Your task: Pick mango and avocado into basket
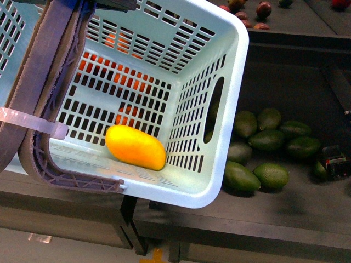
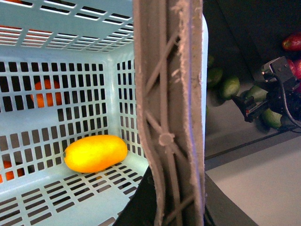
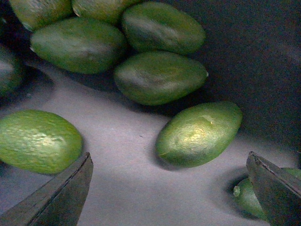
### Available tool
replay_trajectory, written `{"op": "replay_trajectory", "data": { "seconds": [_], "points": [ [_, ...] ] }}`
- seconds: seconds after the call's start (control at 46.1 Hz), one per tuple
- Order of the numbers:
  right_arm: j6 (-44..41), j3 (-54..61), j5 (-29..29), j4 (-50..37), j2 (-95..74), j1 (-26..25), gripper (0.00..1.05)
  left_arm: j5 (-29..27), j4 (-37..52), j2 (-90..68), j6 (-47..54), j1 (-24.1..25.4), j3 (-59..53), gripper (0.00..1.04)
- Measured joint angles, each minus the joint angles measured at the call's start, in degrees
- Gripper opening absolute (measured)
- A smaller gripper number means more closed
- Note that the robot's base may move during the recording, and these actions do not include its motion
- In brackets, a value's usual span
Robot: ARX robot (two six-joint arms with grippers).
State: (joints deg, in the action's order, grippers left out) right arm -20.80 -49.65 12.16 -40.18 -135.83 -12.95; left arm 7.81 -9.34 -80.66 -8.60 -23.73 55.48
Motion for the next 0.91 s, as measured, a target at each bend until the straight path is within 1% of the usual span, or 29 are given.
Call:
{"op": "replay_trajectory", "data": {
  "seconds": [0.173, 0.304, 0.694, 0.911],
  "points": [
    [-1.7, -4.17, -0.72, 0.55, -5.42, -2.54, 0.97, 0.31, 0.0, 0.0, -0.02, -0.02, 0.0, 0.07],
    [-0.13, -4.0, -4.35, -1.25, -7.96, -3.8, 0.97, 0.76, 0.0, 0.0, -0.02, -0.07, 0.0, 0.07],
    [6.12, -4.15, -6.58, -5.22, -11.8, -4.17, 0.97, 0.2, 0.0, 0.0, 0.0, -0.04, 0.0, 0.07],
    [10.93, -10.75, -8.52, -2.73, -14.4, -3.8, 0.97, 0.28, 0.0, 0.0, -0.02, -0.04, 0.0, 0.07]
  ]
}}
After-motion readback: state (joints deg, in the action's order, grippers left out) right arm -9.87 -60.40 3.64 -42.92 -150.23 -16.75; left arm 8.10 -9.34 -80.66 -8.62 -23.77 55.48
